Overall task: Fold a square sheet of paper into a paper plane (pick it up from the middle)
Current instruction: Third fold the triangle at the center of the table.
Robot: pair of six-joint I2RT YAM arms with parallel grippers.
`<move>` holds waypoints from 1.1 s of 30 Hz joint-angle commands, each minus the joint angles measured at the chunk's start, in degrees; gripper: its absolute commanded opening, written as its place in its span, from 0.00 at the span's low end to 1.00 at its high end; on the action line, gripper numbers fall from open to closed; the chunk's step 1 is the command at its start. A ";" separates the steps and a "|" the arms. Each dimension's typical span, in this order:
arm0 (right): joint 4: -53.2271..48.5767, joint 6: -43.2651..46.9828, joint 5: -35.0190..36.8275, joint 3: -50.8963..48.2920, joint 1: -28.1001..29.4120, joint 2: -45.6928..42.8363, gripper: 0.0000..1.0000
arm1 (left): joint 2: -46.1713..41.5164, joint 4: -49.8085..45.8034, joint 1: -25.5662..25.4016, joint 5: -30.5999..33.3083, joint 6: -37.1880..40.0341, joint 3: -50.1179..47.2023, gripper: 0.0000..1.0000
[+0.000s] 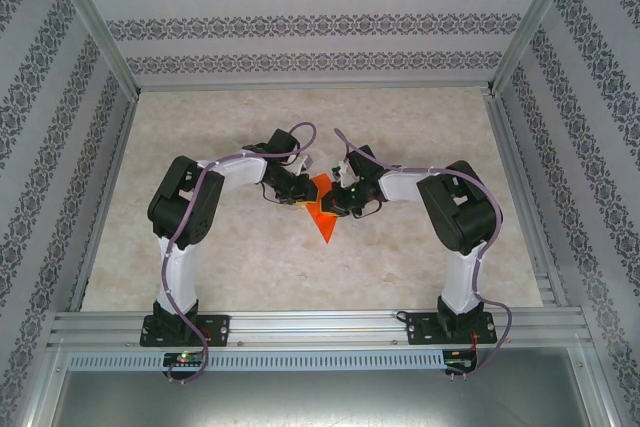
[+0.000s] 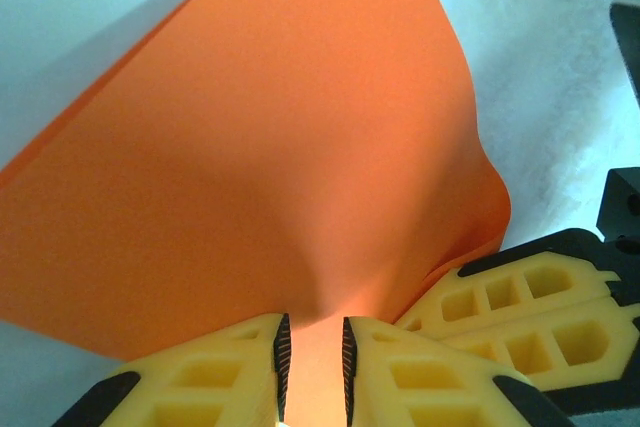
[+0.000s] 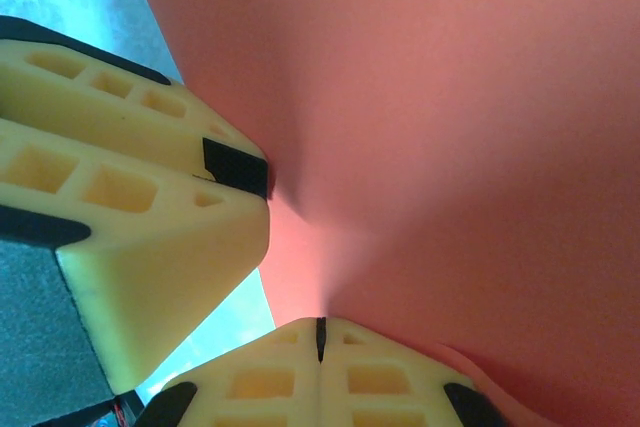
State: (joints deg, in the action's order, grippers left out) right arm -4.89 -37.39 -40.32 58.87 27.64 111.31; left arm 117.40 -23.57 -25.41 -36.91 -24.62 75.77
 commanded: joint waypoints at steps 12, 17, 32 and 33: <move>0.75 0.16 1.61 0.71 -0.05 1.50 0.00 | 1.60 -0.33 0.16 -0.85 0.66 -0.88 0.25; 0.05 0.65 2.56 0.65 -0.11 1.54 0.00 | 1.56 -0.33 0.18 -0.98 0.80 -0.95 0.25; -0.65 1.19 4.02 0.20 -0.02 1.63 0.09 | 1.36 0.18 0.18 -1.80 0.40 -1.06 0.25; -0.70 1.18 4.02 0.11 -0.03 1.54 0.12 | 1.24 0.20 0.17 -1.95 0.36 -1.07 0.25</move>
State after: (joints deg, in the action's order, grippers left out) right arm -4.05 -37.39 -39.68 58.89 27.64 111.85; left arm 117.49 -23.51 -25.39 -37.50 -24.62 75.72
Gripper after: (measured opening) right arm 0.098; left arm 0.252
